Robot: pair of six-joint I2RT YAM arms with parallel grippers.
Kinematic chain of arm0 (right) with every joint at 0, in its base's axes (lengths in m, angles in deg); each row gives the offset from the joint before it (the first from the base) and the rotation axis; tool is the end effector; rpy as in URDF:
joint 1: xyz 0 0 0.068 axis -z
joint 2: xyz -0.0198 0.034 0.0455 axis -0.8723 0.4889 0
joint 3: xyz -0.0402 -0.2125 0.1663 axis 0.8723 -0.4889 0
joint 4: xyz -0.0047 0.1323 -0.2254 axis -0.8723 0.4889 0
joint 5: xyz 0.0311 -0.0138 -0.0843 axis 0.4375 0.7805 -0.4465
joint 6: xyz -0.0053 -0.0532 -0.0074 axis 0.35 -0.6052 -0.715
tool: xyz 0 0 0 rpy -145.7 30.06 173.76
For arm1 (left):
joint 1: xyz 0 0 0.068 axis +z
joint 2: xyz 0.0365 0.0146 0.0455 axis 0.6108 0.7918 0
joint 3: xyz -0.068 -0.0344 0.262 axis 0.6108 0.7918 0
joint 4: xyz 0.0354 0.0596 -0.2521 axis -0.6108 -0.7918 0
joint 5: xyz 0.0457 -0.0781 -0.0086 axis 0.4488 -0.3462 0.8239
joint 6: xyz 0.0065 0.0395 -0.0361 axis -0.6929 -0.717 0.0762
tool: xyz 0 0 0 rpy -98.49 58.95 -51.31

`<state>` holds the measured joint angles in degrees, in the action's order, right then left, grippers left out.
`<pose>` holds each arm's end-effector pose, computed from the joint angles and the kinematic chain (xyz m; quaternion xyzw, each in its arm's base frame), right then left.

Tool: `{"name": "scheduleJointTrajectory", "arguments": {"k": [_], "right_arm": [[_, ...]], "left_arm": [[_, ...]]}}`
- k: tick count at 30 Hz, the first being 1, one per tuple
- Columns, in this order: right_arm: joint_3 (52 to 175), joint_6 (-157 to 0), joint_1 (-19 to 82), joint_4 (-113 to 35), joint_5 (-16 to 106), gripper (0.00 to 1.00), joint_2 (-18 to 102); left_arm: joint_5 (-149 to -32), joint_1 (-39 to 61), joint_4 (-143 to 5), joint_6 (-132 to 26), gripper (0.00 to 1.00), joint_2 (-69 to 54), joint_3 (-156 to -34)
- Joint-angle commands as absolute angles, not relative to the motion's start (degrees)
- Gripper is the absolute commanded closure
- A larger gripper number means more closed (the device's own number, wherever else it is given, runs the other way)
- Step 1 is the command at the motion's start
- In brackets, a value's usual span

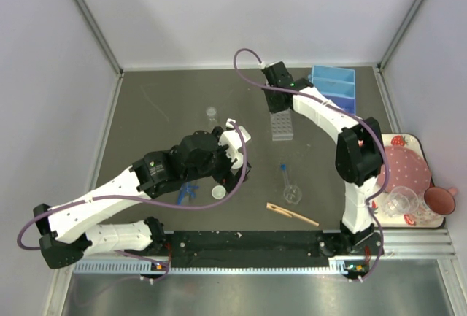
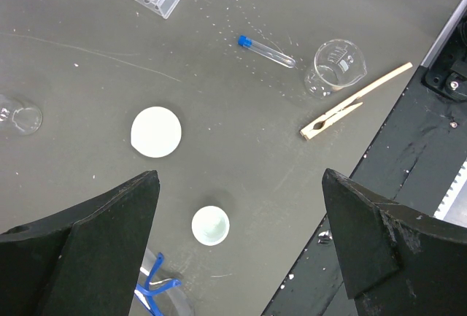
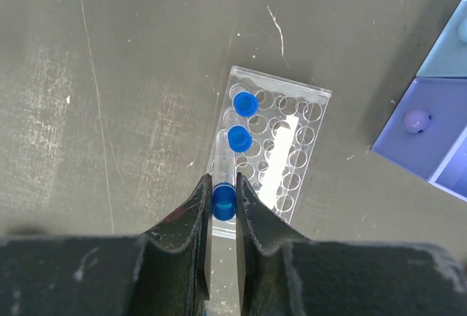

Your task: Organize the chemistry lab equipment

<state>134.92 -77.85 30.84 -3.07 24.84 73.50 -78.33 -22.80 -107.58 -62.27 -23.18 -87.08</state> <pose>0.3853 0.2129 0.2630 -0.1481 0.9292 0.0095 0.3385 0.1101 -0.1894 0.3631 0.4066 0.7732 -0.2290 0.4294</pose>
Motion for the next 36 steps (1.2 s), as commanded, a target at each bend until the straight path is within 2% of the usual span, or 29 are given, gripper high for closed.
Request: {"name": "scheduleJointTrajectory", "arguments": {"k": [1,9,36], "right_arm": [[138.6,-78.06,30.58,0.49,25.97,1.0,76.0],[141.07,-77.98,31.11,3.22,27.64,1.0,78.28],[137.56,-78.24,31.11,3.49,25.01,1.0,75.03]], "left_arm": [[-78.14,-22.74,-105.24,-62.94,0.01,-23.79,-86.88],[-78.23,-22.74,-105.24,-63.03,0.01,-23.88,-86.79],[-78.32,-22.74,-105.15,-62.94,0.01,-23.35,-86.79]]}}
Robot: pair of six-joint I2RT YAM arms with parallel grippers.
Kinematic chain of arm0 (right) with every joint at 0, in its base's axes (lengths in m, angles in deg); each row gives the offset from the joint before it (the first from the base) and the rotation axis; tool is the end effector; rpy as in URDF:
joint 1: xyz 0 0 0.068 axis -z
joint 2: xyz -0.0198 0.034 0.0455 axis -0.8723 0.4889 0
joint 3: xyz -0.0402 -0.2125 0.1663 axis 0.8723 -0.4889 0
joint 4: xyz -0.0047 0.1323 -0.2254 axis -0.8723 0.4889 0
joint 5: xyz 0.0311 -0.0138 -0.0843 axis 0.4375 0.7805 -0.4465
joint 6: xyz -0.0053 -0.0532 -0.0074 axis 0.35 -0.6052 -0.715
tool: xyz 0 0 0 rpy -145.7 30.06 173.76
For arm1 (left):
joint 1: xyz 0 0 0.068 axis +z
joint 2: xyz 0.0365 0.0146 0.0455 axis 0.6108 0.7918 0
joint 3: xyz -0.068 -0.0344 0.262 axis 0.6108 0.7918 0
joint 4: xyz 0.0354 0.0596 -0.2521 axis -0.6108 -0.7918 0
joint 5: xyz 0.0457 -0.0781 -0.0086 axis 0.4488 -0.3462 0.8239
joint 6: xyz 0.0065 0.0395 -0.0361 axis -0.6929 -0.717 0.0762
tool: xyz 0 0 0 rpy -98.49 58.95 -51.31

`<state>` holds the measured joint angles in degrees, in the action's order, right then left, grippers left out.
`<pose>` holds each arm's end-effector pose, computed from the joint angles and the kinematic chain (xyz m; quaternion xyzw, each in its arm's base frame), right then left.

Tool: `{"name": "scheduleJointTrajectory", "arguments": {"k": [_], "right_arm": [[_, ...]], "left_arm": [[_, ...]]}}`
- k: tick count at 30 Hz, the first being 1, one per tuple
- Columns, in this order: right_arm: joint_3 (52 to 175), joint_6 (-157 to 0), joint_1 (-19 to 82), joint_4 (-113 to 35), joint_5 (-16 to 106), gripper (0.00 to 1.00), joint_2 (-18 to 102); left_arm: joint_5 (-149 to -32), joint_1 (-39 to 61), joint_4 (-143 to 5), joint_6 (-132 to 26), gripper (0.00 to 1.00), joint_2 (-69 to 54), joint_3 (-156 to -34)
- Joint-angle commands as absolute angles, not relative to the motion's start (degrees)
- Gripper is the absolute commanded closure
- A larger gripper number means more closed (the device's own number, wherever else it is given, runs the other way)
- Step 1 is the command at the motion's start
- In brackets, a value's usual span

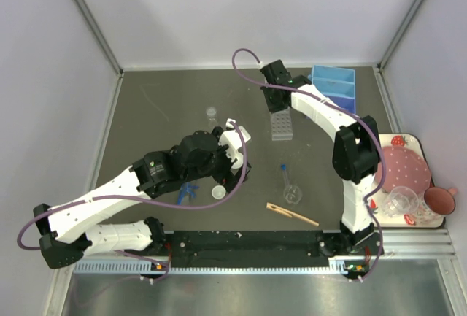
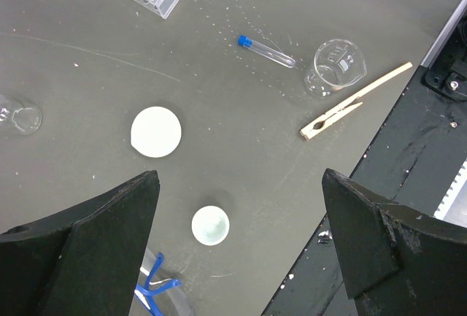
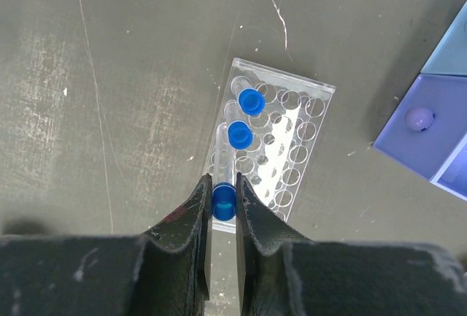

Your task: Organize the chemistry lab equipment

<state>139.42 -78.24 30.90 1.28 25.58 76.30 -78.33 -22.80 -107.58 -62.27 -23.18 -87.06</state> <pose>0.3922 0.2168 0.2621 -0.1565 0.9357 0.0064 0.3163 0.1101 -0.1894 0.3630 0.4066 0.7733 -0.2289 0.4292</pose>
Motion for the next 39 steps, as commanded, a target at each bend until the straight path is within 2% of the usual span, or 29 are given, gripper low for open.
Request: {"name": "scheduleJointTrajectory", "arguments": {"k": [1,21,39], "right_arm": [[137.47,-78.24,31.11,3.49,25.0,1.0,74.86],[135.62,-77.98,31.02,3.22,24.21,1.0,72.4],[136.59,-77.01,31.02,3.05,25.62,1.0,75.47]], "left_arm": [[-78.41,-22.74,-105.24,-62.94,0.01,-23.27,-86.7],[-78.41,-22.74,-105.24,-62.86,0.01,-23.09,-86.7],[-78.5,-22.74,-105.15,-62.86,0.01,-23.0,-86.62]]}}
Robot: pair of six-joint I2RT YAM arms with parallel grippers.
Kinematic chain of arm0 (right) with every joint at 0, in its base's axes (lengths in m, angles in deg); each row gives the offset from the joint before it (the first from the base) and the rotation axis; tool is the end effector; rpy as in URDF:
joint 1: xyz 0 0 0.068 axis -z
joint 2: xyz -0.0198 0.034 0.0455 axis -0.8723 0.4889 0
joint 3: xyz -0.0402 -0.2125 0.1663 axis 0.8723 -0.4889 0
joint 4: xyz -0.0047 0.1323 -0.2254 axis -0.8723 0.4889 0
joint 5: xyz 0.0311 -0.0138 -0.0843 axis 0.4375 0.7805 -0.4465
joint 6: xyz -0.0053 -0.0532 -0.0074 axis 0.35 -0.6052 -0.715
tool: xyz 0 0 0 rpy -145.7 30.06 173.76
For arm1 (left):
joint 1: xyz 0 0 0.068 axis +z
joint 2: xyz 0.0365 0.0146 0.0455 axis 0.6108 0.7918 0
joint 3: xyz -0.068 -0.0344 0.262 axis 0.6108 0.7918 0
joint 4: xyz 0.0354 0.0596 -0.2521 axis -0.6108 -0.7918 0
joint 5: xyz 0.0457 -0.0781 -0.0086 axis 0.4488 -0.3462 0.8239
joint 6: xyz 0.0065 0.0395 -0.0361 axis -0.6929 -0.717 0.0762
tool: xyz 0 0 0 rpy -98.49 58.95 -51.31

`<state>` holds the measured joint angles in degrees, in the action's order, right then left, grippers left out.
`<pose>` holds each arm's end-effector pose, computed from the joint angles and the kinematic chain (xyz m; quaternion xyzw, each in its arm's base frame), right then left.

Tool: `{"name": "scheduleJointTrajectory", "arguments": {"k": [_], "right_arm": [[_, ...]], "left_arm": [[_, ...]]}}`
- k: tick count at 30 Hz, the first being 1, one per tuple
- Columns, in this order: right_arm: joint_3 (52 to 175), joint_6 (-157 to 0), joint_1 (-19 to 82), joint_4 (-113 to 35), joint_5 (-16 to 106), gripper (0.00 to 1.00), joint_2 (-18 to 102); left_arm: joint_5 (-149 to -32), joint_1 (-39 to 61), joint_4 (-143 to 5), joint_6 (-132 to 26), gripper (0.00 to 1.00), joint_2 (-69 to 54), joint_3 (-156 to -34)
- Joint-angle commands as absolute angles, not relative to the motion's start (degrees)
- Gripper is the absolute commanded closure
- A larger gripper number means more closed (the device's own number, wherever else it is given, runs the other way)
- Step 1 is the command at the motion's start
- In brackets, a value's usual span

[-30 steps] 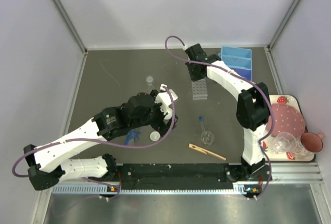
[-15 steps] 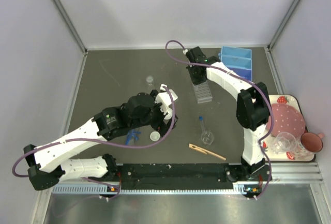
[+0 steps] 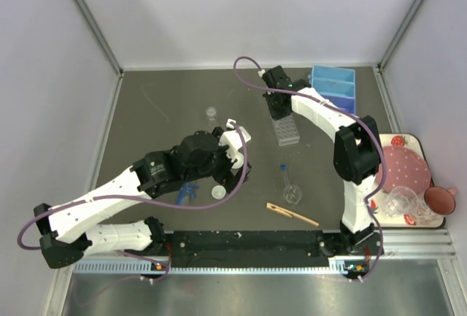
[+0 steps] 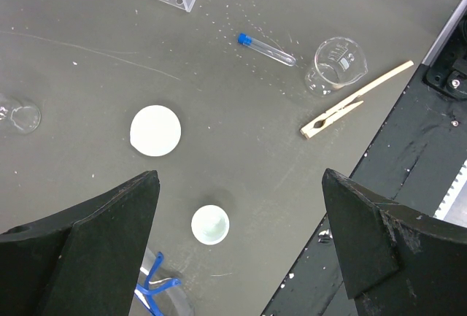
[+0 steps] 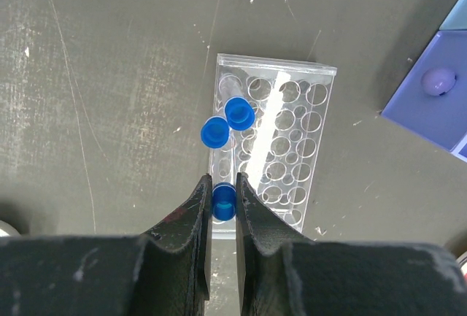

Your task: Organize the chemistry lab equipment

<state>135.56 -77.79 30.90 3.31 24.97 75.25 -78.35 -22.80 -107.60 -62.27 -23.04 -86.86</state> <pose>0.3816 0.2103 0.2469 -0.1576 0.9469 -0.0113 0.2800 0.1104 -0.1900 0.3613 0.4075 0.7746 -0.2276 0.4269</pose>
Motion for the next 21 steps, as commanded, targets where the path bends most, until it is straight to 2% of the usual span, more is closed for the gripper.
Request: {"name": "scheduleJointTrajectory", "arguments": {"k": [1,17,21], "right_arm": [[136.76,-77.01,31.11,3.05,25.79,1.0,75.65],[138.26,-76.92,31.46,3.22,26.59,1.0,77.75],[138.61,-77.01,31.46,3.4,26.85,0.9,78.19]], "left_arm": [[-78.58,-22.74,-105.24,-62.86,0.01,-22.92,-86.62],[-78.76,-22.74,-105.15,-62.86,0.01,-22.83,-86.62],[-78.85,-22.74,-105.15,-62.86,0.01,-22.83,-86.7]]}}
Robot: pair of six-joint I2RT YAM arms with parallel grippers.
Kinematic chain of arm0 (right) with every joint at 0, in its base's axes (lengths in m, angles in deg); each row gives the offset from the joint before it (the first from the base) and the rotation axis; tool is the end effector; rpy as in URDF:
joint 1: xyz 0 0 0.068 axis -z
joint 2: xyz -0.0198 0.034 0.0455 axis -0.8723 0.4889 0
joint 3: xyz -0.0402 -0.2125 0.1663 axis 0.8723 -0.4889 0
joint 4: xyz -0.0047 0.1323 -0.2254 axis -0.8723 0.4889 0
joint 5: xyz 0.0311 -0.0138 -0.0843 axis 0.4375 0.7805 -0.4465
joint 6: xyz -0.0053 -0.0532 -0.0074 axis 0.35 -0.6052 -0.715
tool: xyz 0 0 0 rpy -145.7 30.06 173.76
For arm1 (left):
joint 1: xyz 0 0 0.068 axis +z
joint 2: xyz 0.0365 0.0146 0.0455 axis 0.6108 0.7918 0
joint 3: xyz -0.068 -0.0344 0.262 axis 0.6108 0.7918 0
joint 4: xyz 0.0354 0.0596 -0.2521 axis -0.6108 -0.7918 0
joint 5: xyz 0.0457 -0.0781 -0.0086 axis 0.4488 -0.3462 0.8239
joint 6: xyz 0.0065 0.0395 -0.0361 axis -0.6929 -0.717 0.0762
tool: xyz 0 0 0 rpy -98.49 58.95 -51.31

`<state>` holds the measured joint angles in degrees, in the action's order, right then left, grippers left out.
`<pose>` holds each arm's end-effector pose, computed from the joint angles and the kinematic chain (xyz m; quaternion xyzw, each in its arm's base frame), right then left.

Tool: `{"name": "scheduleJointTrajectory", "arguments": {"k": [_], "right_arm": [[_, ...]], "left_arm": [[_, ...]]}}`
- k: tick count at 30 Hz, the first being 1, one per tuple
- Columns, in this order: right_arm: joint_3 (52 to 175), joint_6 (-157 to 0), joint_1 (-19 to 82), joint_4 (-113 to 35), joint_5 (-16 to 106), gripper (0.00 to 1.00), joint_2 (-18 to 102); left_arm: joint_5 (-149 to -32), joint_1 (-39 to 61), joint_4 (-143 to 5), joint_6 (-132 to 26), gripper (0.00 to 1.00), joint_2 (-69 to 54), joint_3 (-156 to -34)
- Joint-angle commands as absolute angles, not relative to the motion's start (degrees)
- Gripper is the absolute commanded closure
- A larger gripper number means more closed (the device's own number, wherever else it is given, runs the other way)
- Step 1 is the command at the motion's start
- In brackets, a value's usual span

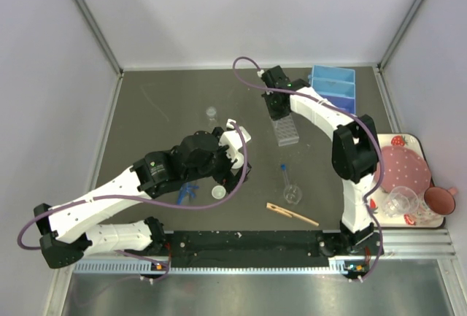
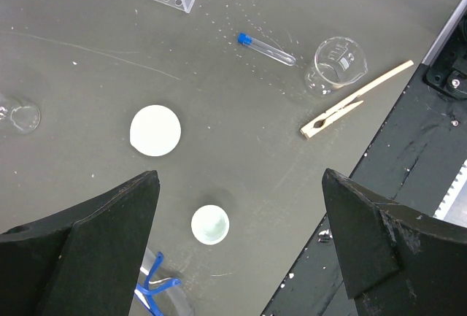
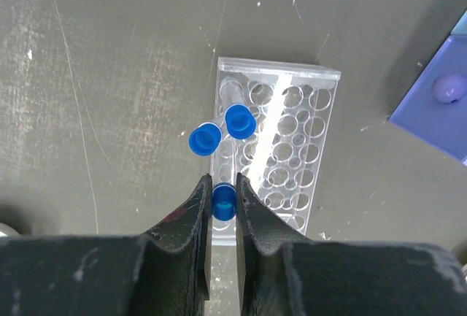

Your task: Organize the chemistry lab equipment

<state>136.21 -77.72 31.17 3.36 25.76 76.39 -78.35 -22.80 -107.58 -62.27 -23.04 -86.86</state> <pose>0.3856 0.2108 0.2419 -0.1573 0.9488 -0.0071 0.2738 0.1104 -0.1900 0.3613 0.4074 0.7745 -0.2276 0.4270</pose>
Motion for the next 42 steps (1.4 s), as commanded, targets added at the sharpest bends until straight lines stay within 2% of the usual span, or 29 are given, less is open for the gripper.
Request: {"name": "scheduleJointTrajectory", "arguments": {"k": [1,7,19,23,31,37,40,42], "right_arm": [[138.61,-76.92,31.46,3.48,26.85,0.82,78.28],[138.78,-76.83,31.46,3.57,27.2,0.66,78.37],[138.26,-76.48,31.11,4.36,25.27,0.47,74.6],[135.45,-76.57,29.97,5.07,21.58,0.46,69.68],[123.51,-72.71,27.68,4.98,19.2,0.45,49.13],[114.29,-68.14,25.4,4.63,19.65,0.45,33.93],[110.76,-67.69,25.31,5.5,19.99,0.45,27.34],[109.18,-67.34,25.31,6.56,19.82,0.45,25.21]], "left_arm": [[-78.76,-22.74,-105.24,-62.86,0.01,-22.83,-86.62],[-78.76,-22.74,-105.24,-62.86,0.01,-22.74,-86.62],[-78.76,-22.74,-105.24,-62.94,0.01,-22.12,-86.62],[-78.59,-22.74,-105.15,-63.03,0.01,-20.9,-87.31],[-78.32,-22.74,-105.06,-61.28,0.01,-15.01,-91.97],[-79.11,-22.74,-101.02,-58.21,0.01,-6.32,-97.85],[-75.52,-22.74,-101.19,-55.4,0.01,2.27,-103.29],[-72.0,-22.74,-101.46,-53.03,0.05,5.72,-106.2]]}}
